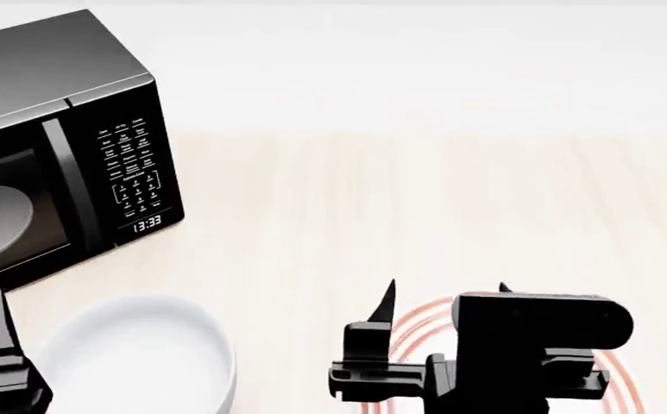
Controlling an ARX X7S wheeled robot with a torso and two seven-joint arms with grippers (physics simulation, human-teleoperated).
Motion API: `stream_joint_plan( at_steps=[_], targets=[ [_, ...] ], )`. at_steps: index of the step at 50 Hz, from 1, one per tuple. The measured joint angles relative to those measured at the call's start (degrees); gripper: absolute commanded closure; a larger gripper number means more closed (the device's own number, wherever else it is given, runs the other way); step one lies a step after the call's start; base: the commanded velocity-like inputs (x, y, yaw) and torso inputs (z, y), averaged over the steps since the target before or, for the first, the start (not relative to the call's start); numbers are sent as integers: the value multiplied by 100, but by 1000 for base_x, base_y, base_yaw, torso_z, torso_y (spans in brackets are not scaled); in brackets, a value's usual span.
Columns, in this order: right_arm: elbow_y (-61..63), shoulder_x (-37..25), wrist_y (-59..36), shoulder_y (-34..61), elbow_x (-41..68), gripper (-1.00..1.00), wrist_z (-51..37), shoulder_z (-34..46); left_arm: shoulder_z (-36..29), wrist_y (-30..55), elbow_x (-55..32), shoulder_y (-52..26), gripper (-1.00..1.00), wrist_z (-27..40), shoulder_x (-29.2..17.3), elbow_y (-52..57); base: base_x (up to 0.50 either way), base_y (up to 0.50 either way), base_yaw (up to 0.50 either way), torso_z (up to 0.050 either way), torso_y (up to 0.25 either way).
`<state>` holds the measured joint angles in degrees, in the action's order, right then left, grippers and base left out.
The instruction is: Put the white bowl to the right of the plate.
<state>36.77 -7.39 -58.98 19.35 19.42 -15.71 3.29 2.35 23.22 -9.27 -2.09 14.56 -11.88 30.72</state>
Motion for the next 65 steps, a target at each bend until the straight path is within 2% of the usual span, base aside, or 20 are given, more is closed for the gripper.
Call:
stream_joint_plan(
  at_steps=[9,15,22,27,33,41,65],
  targets=[
    [3,121,-1080,614,538,-100,92,-280,496,-206,21,48,-100,365,18,-273,0,0,0,0,0],
    [-121,388,-1911,1220,1254,-100,-320,-737,848,-25,-5,189,-100,638,13,-47,0,0,0,0,0],
    [-991,540,-2249,2115,2833,-100,-1837,-268,1052,126,13,271,-100,786,-77,36,0,0,0,0,0],
    [-1397,587,-2326,2512,3615,-100,-2608,9,1133,180,15,303,-100,850,-118,63,0,0,0,0,0],
    [-1792,622,-2300,2859,4237,-100,-3224,309,1211,218,10,353,-100,908,-151,111,0,0,0,0,0],
    [-2501,651,-2109,3261,4672,-100,-3627,744,1373,269,-5,435,-100,1006,-178,168,0,0,0,0,0],
    [-5551,707,-525,4478,5851,-100,-3777,2579,1712,119,-77,662,-100,1160,-188,177,0,0,0,0,0]
  ],
)
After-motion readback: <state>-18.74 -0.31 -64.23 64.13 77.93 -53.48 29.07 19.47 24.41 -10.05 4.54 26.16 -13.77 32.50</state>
